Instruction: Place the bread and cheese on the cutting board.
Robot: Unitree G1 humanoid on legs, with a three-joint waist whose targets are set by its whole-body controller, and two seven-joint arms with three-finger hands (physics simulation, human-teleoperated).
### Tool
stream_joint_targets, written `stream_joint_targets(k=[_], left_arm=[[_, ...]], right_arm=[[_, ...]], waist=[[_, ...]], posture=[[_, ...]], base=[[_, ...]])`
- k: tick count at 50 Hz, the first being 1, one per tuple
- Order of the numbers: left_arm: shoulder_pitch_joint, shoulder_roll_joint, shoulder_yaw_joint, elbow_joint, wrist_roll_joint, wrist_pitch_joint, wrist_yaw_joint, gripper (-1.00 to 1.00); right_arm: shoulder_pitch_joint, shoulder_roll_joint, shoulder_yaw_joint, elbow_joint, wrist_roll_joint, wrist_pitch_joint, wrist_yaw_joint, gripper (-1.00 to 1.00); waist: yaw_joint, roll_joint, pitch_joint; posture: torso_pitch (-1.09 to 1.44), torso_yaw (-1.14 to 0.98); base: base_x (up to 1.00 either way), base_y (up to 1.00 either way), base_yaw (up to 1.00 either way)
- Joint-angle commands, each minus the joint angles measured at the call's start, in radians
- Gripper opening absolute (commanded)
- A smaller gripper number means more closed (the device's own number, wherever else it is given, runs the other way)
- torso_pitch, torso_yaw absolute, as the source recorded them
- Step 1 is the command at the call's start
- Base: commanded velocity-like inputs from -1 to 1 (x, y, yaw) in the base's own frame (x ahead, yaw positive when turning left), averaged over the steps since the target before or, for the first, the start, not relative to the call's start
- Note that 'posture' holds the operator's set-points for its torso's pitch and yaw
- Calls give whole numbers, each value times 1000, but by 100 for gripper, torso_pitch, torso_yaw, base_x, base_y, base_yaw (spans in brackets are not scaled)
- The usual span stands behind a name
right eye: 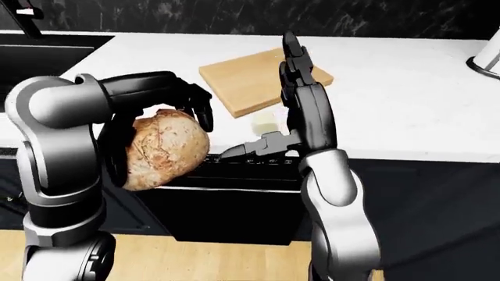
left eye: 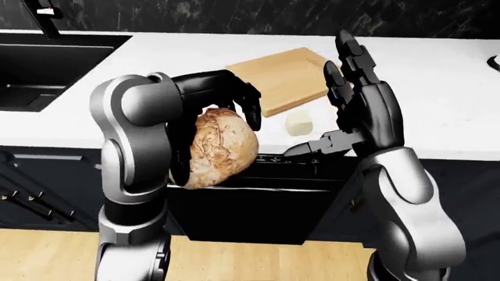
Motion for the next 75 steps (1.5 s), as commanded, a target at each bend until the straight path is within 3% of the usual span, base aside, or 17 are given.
stream_joint_targets(k=[1, 4, 6, 7, 10, 12, 15, 17, 18, 19, 24, 41, 49, 54, 64, 69, 75], left_arm=[[-42, 18, 42, -45, 8, -4, 25, -100], [-43, 20, 42, -45, 7, -3, 24, -100], [-45, 20, 42, -45, 6, -2, 24, -100], [-43, 20, 41, -45, 6, -3, 24, -100], [-45, 19, 41, -45, 7, 0, 23, -100], [-47, 20, 42, -45, 6, 0, 22, -100], [-47, 21, 41, -47, 7, 2, 21, -100], [-49, 22, 43, -47, 5, 3, 20, -100], [-48, 23, 44, -48, 5, 3, 20, -100], [-48, 23, 44, -50, 4, 4, 19, -100], [-50, 28, 47, -49, 0, 6, 19, -100], [-47, 31, 47, -41, -2, 0, 29, -100], [-40, 31, 49, -45, -9, 1, 36, -100], [-44, 36, 53, -48, -17, 9, 38, -100], [-48, 41, 51, -48, -22, 15, 40, -100], [-48, 44, 54, -48, -24, 15, 38, -100], [-53, 47, 54, -40, -27, 13, 39, -100]], right_arm=[[-35, 2, 12, -47, 7, -44, 7, 100], [-37, 4, 10, -51, 10, -43, 11, 100], [-37, 7, 7, -53, 18, -42, 14, 100], [-38, 8, 6, -52, 21, -41, 13, 100], [-38, 7, 6, -51, 24, -45, 13, 100], [-42, 6, 3, -52, 26, -41, 11, 100], [-45, 4, 6, -52, 26, -40, 8, 100], [-49, -2, 12, -48, 16, -35, 5, 100], [-49, -2, 16, -46, 10, -36, 4, 100], [-54, -2, 15, -46, 6, -32, 3, 100], [-62, 2, 18, -43, -3, -29, 4, 100], [-26, -13, 36, -73, -46, -19, 56, 100], [-48, -105, 50, -130, -170, 78, 220, 100], [-120, -179, 50, -97, -263, 134, 407, 100], [-329, -306, 5, 117, -378, 30, 819, 100], [-405, -327, -19, 252, -383, -30, 993, 100], [-452, -357, -15, 515, -495, -311, 1081, 100]], waist=[[8, -3, -41], [-3, 27, -45], [-13, 67, -63], [-11, 42, -76], [-4, 66, -66], [-1, 59, -62], [2, 26, -53], [2, -19, -60], [12, -27, -52], [10, -15, -47], [5, 34, -69], [6, 14, -74], [6, 12, -67], [4, 12, -64], [-2, 17, -59], [-5, 18, -61], [-8, 21, -63]], posture=[[0, 0], [0, 0], [0, 0], [0, 0], [0, 0], [0, 0], [0, 0], [0, 0], [0, 0], [0, 0], [0, 0], [0, 0], [0, 0], [0, 0], [0, 0], [0, 0], [0, 0]], base=[[0, 0, 0], [0, 0, 0], [0, 0, 0], [5, -5, 0], [12, -6, 0], [17, -5, 0], [17, -5, 0], [14, -3, 0], [0, 0, 0], [0, 0, 0], [0, 0, 0], [0, 0, 0], [0, 0, 0], [0, 0, 0], [0, 0, 0], [0, 0, 0], [0, 0, 0]])
